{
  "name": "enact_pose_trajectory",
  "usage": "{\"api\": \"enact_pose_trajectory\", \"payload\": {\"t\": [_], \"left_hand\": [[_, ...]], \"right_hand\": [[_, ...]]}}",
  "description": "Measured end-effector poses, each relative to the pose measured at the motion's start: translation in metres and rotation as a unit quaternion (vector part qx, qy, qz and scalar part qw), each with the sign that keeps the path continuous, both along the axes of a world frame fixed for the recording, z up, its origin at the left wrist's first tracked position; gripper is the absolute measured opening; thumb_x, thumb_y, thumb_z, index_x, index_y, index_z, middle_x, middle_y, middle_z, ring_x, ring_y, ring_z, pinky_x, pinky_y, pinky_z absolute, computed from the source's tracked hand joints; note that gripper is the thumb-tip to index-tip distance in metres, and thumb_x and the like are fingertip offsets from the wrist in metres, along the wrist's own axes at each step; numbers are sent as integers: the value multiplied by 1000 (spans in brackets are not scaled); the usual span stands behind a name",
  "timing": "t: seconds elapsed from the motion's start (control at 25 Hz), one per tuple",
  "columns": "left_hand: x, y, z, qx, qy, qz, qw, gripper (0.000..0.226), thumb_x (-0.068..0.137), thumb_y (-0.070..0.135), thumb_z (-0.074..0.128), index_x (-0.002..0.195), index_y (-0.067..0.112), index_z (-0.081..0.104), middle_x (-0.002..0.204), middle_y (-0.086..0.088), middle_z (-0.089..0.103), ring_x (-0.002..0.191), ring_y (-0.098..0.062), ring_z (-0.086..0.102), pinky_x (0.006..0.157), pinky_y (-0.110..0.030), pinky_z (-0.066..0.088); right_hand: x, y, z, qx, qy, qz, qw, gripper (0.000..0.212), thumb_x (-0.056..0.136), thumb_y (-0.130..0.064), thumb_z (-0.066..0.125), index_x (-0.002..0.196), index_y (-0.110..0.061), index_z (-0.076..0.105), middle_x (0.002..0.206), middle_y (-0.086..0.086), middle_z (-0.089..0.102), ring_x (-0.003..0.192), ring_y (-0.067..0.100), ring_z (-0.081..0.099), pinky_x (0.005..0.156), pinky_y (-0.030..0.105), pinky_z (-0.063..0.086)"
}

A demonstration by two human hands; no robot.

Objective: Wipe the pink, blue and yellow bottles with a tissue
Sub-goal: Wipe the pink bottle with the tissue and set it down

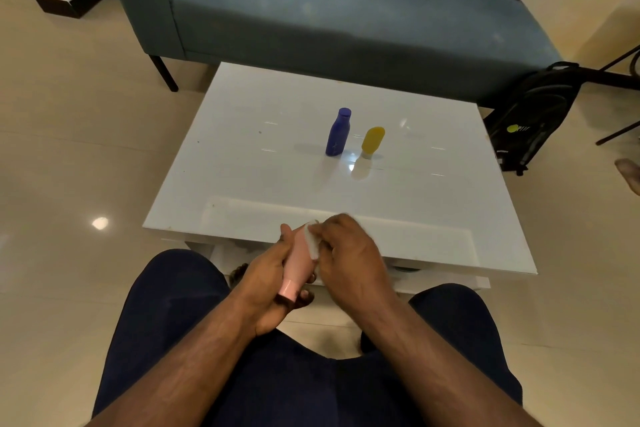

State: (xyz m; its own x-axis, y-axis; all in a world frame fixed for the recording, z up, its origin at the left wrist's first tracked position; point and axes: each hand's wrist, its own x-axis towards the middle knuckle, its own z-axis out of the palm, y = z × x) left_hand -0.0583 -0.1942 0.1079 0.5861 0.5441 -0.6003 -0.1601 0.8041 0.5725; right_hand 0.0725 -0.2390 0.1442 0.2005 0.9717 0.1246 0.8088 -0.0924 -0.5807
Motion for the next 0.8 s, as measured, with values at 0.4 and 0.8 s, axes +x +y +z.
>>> {"api": "enact_pose_trajectory", "payload": {"t": [0.4,0.8], "left_hand": [[1,2,-2,-31,-51,22,998,42,98,41,55,127,16,69,105,-12,69,81,-22,64,67,-36,51],[0,0,-5,-29,-23,12,999,52,94,45,59,135,13,63,109,-16,68,89,-25,60,79,-40,51]], "right_hand": [[-7,-2,7,3,-8,12,1000,21,92,-15,56,109,-12,68,99,3,61,89,15,56,82,34,51],[3,4,0,7,18,-25,1000,24,91,-12,54,110,-13,68,100,0,60,91,12,57,84,32,51]]}}
